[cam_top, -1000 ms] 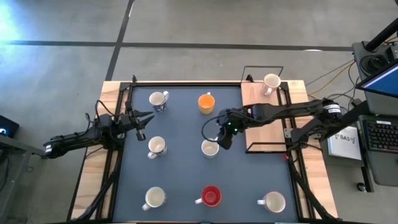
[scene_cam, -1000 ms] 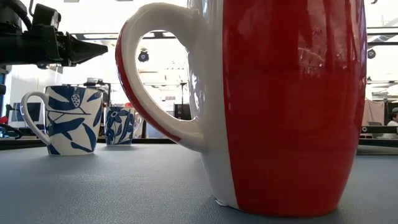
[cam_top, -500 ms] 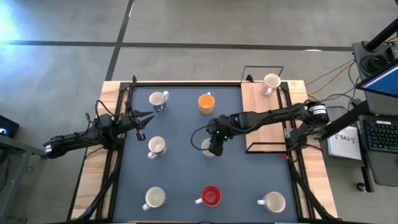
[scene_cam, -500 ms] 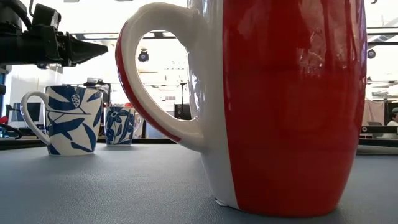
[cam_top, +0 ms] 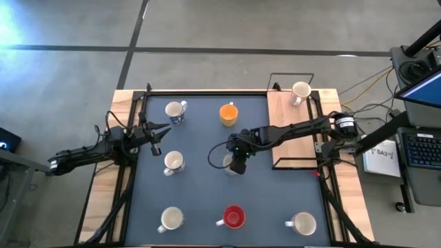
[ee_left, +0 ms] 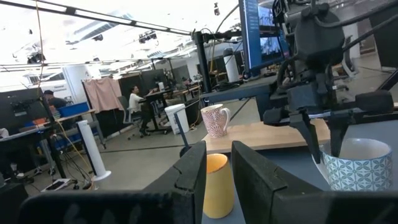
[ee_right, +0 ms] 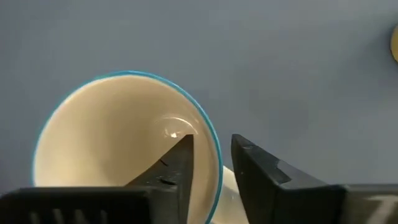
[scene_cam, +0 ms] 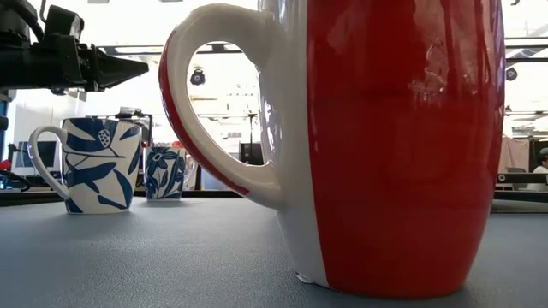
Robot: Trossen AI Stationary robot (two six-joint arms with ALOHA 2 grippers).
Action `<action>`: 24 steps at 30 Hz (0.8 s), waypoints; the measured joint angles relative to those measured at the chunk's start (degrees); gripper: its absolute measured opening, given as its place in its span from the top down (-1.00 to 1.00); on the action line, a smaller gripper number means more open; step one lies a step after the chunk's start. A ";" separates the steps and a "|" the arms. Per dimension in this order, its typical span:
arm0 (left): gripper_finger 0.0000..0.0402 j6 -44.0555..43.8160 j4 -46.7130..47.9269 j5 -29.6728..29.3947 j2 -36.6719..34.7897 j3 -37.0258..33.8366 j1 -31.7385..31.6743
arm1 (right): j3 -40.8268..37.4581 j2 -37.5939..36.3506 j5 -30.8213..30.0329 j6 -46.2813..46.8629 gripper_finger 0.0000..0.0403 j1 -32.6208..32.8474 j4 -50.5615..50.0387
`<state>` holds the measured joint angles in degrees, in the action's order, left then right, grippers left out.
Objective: Place coffee mugs
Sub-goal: Put the light blue cup on the shelf aligned with the orange cup
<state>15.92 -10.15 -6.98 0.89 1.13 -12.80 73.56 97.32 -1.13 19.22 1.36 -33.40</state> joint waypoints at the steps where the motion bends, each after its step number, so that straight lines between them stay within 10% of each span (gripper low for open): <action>1: 0.71 0.01 0.00 0.00 -0.01 0.00 0.00 | 0.00 0.08 0.04 0.02 0.63 -0.01 -0.22; 5: 0.70 0.00 -0.02 0.00 -0.02 0.00 0.00 | 0.00 -0.02 0.08 0.02 0.89 0.01 -0.41; 24: 0.71 0.00 -0.02 0.00 0.00 0.00 0.00 | -0.07 -11.78 0.05 -1.99 0.93 -13.18 -19.22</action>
<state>15.92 -10.17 -6.98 0.89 1.13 -12.80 73.49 85.53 -1.07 17.23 -11.82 -52.62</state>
